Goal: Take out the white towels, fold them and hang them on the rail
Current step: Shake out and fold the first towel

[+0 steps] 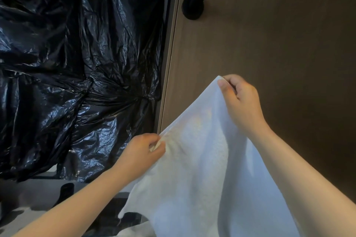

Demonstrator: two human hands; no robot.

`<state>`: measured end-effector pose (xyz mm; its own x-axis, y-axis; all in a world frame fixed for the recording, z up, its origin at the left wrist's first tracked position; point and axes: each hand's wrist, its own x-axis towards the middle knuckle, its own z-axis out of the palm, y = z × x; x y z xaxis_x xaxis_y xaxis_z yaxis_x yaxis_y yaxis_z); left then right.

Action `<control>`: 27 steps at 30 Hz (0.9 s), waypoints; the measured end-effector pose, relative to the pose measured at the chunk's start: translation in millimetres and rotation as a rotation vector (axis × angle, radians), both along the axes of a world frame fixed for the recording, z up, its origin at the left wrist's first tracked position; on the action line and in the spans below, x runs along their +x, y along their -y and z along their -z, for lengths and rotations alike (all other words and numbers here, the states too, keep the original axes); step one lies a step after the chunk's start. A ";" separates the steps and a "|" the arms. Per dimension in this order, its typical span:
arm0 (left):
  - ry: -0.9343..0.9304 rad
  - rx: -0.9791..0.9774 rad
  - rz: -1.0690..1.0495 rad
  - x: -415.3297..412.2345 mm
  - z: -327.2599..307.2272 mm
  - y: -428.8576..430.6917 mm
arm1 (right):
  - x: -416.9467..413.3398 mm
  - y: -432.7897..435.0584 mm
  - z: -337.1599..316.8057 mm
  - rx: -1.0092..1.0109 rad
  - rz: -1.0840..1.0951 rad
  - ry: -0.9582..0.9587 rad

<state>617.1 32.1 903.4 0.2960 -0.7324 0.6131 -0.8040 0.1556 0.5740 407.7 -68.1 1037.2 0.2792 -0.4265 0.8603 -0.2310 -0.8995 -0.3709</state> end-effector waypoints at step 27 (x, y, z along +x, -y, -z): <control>0.008 0.107 -0.091 66.1 -10.1 -7.0 | -46.9 58.4 21.4 0.197 0.246 0.168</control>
<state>683.2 39.1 913.5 0.3596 -0.7641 0.5355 -0.8166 0.0201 0.5769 360.8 -126.5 1015.8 0.0088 -0.6253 0.7803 -0.3527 -0.7322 -0.5827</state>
